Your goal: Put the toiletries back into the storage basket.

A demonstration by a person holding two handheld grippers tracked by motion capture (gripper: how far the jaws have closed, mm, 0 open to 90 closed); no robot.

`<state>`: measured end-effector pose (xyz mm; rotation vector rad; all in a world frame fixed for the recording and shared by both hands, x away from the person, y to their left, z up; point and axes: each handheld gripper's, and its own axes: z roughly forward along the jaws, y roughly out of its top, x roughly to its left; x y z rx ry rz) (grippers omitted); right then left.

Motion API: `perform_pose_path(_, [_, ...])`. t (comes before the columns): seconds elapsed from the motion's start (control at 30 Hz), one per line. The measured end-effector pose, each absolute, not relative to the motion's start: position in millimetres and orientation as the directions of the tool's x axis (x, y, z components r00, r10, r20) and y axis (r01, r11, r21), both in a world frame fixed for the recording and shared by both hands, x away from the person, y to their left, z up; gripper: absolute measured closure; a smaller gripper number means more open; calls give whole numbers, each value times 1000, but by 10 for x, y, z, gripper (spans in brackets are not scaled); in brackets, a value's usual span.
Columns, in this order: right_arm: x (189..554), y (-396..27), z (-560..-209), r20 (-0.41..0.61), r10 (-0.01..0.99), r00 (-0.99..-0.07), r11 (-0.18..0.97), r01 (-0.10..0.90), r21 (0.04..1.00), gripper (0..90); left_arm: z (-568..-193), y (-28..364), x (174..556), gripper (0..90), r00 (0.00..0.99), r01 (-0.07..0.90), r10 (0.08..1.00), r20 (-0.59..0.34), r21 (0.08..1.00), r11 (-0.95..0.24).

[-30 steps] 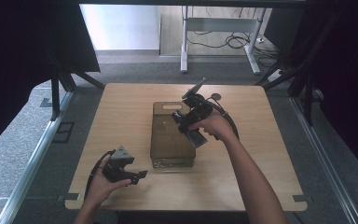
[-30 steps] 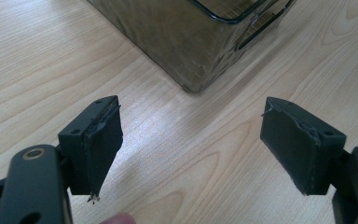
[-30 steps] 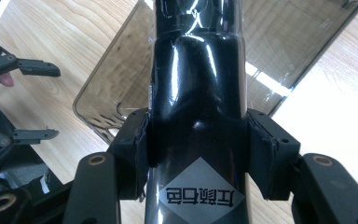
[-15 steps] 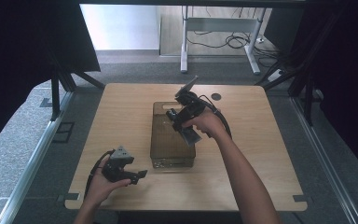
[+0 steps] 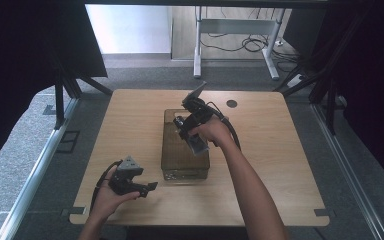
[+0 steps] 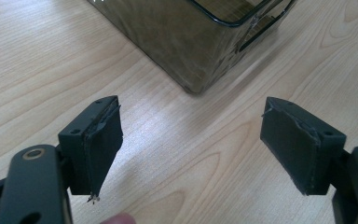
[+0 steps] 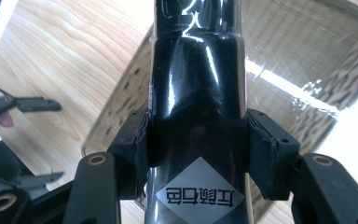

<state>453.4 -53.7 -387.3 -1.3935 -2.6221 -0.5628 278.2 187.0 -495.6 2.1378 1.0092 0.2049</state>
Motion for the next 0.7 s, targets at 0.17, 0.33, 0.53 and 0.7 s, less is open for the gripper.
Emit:
perform_pose_path(0.17, [4557, -474, -3929, 279, 776, -565, 507, 823, 257, 458, -4962, 1865, 2783, 212, 679, 598, 716, -162, 688, -411])
perform_pose_path(0.33, [4577, -438, -3968, 286, 782, -554, 498, 831, 247, 458, -4960, 1872, 2786, 213, 677, 600, 717, -165, 688, -408])
perform_pose_path(0.53, [4600, -444, -3986, 292, 791, -537, 480, 841, 249, 458, -4959, 1867, 2784, 213, 680, 597, 714, -166, 690, -409])
perform_pose_path(0.7, [4599, -424, -4013, 290, 801, -524, 468, 850, 243, 458, -4958, 1853, 2780, 212, 682, 598, 712, -167, 688, -411])
